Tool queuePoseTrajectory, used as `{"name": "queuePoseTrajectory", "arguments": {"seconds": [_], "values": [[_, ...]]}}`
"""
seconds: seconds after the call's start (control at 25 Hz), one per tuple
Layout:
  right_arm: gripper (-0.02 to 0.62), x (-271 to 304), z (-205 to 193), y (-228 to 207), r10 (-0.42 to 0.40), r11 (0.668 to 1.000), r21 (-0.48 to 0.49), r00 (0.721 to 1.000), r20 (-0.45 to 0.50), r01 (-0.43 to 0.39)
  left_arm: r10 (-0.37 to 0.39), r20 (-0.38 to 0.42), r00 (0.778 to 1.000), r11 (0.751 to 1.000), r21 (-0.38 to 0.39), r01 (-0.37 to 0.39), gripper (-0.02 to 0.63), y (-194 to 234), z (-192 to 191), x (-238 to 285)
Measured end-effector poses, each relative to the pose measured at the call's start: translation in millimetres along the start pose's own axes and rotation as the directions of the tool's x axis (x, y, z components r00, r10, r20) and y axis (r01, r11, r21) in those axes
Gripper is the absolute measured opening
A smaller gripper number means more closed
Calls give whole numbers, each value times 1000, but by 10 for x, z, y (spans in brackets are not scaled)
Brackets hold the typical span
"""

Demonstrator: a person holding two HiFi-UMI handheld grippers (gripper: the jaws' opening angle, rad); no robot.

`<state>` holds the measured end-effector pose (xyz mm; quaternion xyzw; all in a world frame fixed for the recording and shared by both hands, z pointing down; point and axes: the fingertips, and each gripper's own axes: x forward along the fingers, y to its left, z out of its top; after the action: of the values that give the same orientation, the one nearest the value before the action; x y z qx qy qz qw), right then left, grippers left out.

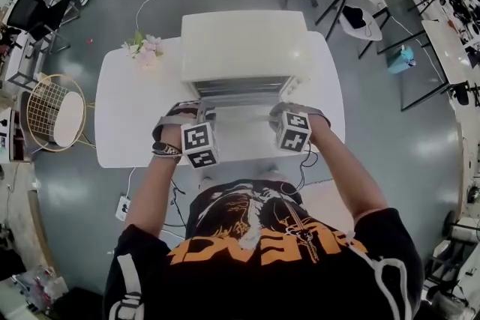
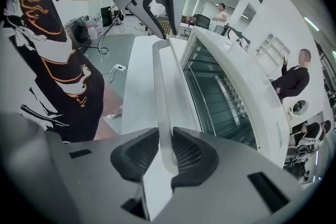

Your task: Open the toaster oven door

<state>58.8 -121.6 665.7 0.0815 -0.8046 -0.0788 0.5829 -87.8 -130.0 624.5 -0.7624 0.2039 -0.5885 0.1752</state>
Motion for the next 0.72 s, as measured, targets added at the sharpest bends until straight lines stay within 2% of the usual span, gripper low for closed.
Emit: {"name": "queuePoseTrajectory", "arguments": {"seconds": [0.08,0.2,0.24,0.4,0.56,0.64,0.72], "values": [[97,20,-5,34,1,1000,9,1000,4,-1,-36,-59,998,998,46,38,117,-50,-60,114],[100,40,-16,82,10,1000,25,1000,14,-11,-74,-137,988,992,95,87,90,-143,-159,260],[101,48,-22,93,11,1000,29,1000,17,-11,-82,-150,985,990,100,98,52,-179,-177,292],[98,-79,16,139,19,999,45,998,55,-21,-71,-159,985,994,75,84,46,-244,-174,304],[44,-510,203,-139,-9,972,232,973,230,-45,-103,-152,983,991,65,114,46,-403,-158,281],[16,-475,99,-296,1,954,293,979,204,-62,-127,-149,981,988,63,138,49,-533,-175,288],[15,-299,-75,-265,80,950,290,987,137,-118,-144,-142,979,987,47,152,54,-654,-192,296]]}}
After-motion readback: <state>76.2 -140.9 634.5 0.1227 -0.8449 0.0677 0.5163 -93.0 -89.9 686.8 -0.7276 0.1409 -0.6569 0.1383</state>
